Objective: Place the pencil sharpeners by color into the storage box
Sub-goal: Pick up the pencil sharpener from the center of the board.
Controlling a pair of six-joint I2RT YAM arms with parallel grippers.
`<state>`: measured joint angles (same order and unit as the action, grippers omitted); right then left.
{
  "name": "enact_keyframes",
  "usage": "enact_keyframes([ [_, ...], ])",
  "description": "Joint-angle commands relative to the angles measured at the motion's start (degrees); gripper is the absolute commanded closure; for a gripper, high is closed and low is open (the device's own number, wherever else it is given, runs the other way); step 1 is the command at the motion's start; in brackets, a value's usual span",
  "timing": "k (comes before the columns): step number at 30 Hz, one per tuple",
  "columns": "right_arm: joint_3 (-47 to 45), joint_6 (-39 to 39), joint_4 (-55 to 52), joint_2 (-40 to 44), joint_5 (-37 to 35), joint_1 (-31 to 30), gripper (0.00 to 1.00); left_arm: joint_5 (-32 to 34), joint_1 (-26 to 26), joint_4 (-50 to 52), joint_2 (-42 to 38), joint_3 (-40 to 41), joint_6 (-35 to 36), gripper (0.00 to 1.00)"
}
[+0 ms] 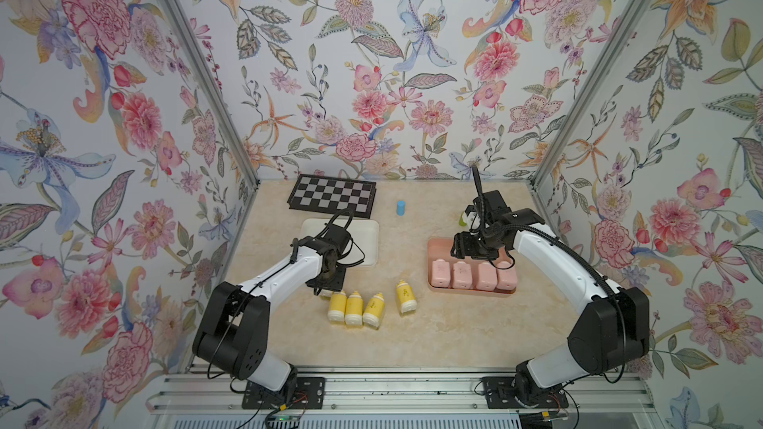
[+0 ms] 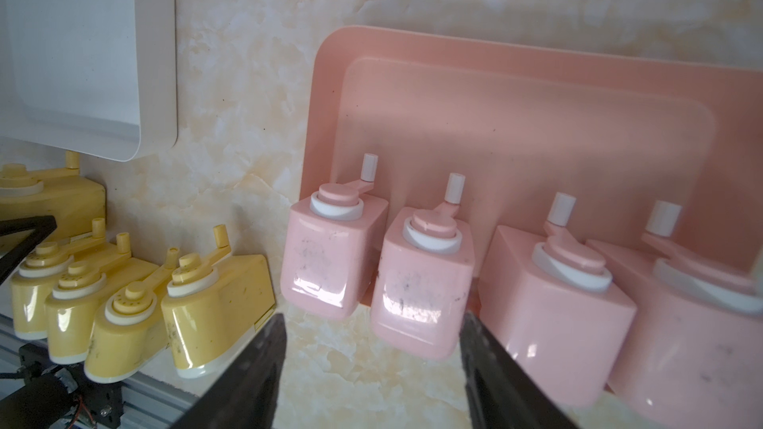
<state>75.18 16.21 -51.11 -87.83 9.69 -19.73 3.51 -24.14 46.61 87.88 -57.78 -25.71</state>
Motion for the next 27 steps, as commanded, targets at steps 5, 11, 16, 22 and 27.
enact_keyframes([
  [5,-0.7,-1.2,0.8,-0.9,0.7,0.5,0.32,0.7,0.6,3.0,0.9,-1.9,1.4,0.53],
  [11,-0.5,-1.4,1.0,-0.9,1.2,0.7,0.32,1.9,0.6,5.2,0.5,-3.6,1.6,0.6],
  [16,-0.5,-1.4,1.1,-0.8,1.4,0.7,0.32,1.9,0.8,5.4,0.0,-3.4,1.7,0.68],
  [22,-0.3,-1.4,1.1,-0.9,1.7,0.8,0.32,1.8,0.8,5.6,-0.6,-2.5,1.6,0.74],
  [27,0.0,-1.2,1.1,-1.2,2.5,0.9,0.32,1.9,0.9,5.8,-2.0,-2.3,1.4,0.77],
])
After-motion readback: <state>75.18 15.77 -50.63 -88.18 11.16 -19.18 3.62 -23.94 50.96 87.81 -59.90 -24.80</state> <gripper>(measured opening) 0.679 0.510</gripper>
